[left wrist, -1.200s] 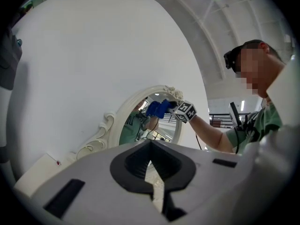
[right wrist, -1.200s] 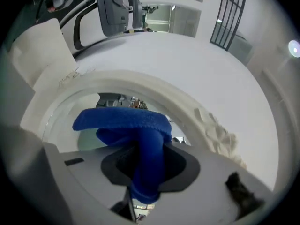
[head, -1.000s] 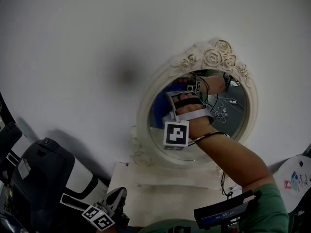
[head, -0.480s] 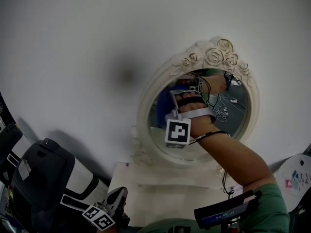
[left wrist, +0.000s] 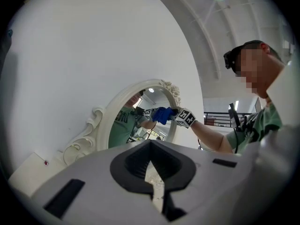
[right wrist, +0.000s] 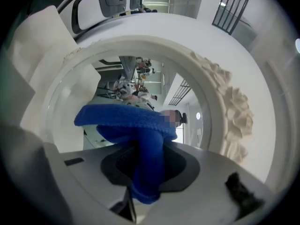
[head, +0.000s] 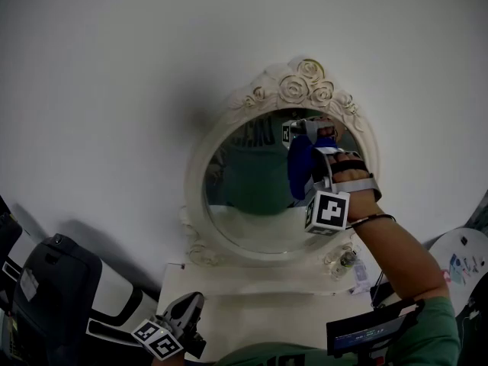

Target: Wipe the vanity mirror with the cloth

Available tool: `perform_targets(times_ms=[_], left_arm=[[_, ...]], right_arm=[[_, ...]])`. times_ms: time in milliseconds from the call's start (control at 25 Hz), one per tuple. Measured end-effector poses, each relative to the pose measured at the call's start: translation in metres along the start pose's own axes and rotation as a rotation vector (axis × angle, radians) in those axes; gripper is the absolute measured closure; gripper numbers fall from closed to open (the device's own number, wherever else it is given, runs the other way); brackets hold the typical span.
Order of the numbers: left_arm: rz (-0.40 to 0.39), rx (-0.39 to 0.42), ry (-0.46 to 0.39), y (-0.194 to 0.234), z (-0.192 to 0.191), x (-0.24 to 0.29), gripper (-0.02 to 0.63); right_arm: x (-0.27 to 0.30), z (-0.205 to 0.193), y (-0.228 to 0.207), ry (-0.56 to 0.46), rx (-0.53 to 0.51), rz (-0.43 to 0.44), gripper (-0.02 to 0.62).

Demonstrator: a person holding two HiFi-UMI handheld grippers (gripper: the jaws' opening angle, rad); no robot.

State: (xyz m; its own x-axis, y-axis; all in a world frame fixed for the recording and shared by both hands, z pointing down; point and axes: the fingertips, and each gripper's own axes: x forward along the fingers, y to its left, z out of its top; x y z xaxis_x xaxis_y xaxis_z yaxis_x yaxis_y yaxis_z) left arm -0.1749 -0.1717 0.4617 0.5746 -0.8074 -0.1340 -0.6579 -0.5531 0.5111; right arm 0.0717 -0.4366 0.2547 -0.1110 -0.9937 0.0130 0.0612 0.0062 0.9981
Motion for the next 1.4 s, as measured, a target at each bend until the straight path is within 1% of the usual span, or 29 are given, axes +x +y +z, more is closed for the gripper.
perform_targets(times_ms=[120,200,280,400,560,640,680,800,880,960,1040,1120,1200,1400], left_arm=[[-0.028,0.002,0.016,-0.008,-0.004,0.013,0.609],[-0.040,0.001,0.023,-0.011,-0.006,0.020,0.609],[-0.047,0.001,0.028,-0.013,-0.008,0.024,0.609],[-0.054,0.003,0.025,-0.018,-0.009,0.026,0.609],[-0.028,0.001,0.013,-0.013,-0.006,0.015,0.609],[-0.004,-0.005,0.004,-0.005,-0.003,0.006,0.609],[0.008,-0.008,-0.003,-0.001,-0.002,0.001,0.609],[0.033,-0.016,-0.022,0.007,0.001,-0.012,0.609],[0.042,-0.016,-0.031,0.008,0.003,-0.018,0.609],[0.048,-0.012,-0.041,0.009,0.006,-0.023,0.609],[0.056,-0.009,-0.051,0.010,0.009,-0.029,0.609],[0.064,-0.010,-0.061,0.012,0.011,-0.034,0.609],[0.070,-0.012,-0.067,0.014,0.012,-0.038,0.609],[0.078,-0.019,-0.073,0.019,0.010,-0.042,0.609]], right_arm=[[-0.003,-0.061,0.005,0.101,0.006,0.001,0.491],[-0.005,-0.090,0.008,0.142,0.008,0.003,0.491],[-0.005,-0.099,0.011,0.151,0.001,0.000,0.492],[-0.004,-0.098,0.011,0.170,0.012,0.006,0.491],[-0.007,-0.097,0.010,0.178,0.012,0.027,0.491],[-0.010,-0.083,0.005,0.141,0.007,0.022,0.491],[-0.013,-0.068,-0.001,0.109,0.005,0.009,0.491],[-0.020,-0.006,-0.030,-0.024,0.012,-0.055,0.491],[-0.023,0.037,-0.047,-0.102,0.019,-0.084,0.491],[-0.022,0.072,-0.060,-0.151,0.015,-0.099,0.491],[-0.020,0.098,-0.071,-0.175,-0.002,-0.113,0.491],[-0.014,0.114,-0.077,-0.180,-0.018,-0.116,0.491],[-0.006,0.121,-0.077,-0.165,-0.032,-0.105,0.491],[0.007,0.111,-0.075,-0.117,-0.031,-0.093,0.491]])
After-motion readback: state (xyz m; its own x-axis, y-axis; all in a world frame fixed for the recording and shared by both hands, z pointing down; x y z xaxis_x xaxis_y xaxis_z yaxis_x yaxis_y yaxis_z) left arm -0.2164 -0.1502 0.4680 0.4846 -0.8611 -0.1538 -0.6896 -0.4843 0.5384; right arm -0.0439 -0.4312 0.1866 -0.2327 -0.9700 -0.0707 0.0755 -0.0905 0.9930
